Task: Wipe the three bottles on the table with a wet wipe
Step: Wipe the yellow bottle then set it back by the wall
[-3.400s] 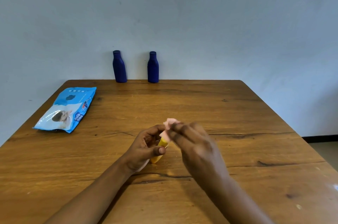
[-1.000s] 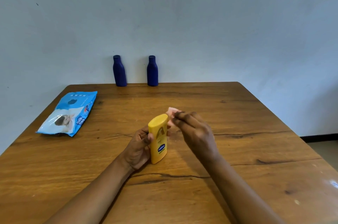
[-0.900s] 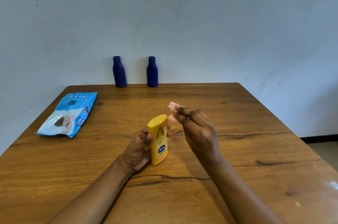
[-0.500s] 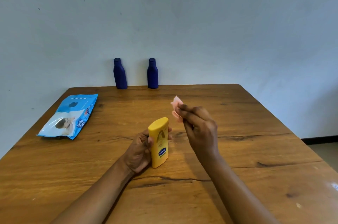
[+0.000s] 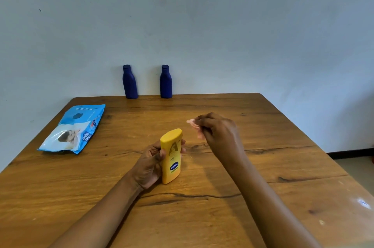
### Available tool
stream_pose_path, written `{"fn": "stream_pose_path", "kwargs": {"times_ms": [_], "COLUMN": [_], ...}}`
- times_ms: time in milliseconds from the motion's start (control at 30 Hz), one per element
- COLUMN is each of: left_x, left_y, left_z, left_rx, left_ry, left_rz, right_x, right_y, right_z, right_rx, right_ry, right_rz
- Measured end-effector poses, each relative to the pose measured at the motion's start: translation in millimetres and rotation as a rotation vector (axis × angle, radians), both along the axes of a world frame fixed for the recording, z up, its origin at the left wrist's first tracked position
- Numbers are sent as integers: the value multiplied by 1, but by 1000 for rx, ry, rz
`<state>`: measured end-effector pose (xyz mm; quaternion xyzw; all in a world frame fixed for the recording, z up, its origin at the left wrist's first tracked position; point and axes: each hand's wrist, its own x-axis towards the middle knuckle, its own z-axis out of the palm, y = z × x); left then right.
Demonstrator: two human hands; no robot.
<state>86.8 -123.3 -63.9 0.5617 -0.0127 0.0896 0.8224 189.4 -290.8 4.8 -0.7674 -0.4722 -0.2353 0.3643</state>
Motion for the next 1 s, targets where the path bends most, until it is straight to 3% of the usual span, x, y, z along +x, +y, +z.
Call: {"fn": "stream_pose_path", "kwargs": {"times_ms": [167,300,367,500,667,767,833,900,1000], "left_x": [-2,10,17,42,64,65,53,29,-14], "left_y": [10,26,32,46,42,40,44,59,89], "left_z": [36,55,60,52,41,36,38,40,34], "left_rx": [119,463,714,1122,1257,1390,1351,1243,1376], "left_ry": [251,617,712,688,554,374,285,315,538], "left_rz": [108,-103,-215,-425,-583,-487,-281,-125,-245], "right_x": [0,12,14,18,24,27,29,30,29], "right_y": [-10,-6,-3,3,3,0,-2,-3,-1], "right_z": [-20,-50,-61,-80,-89,-91,-93,-94,-94], "right_rx": [142,112,113,113,76,65,61,64,67], "right_ry": [123,398,480,654,655,679,712,721,727], "right_rz": [-38,-72,-78,-58,-88,-106,-101,-98,-98]}}
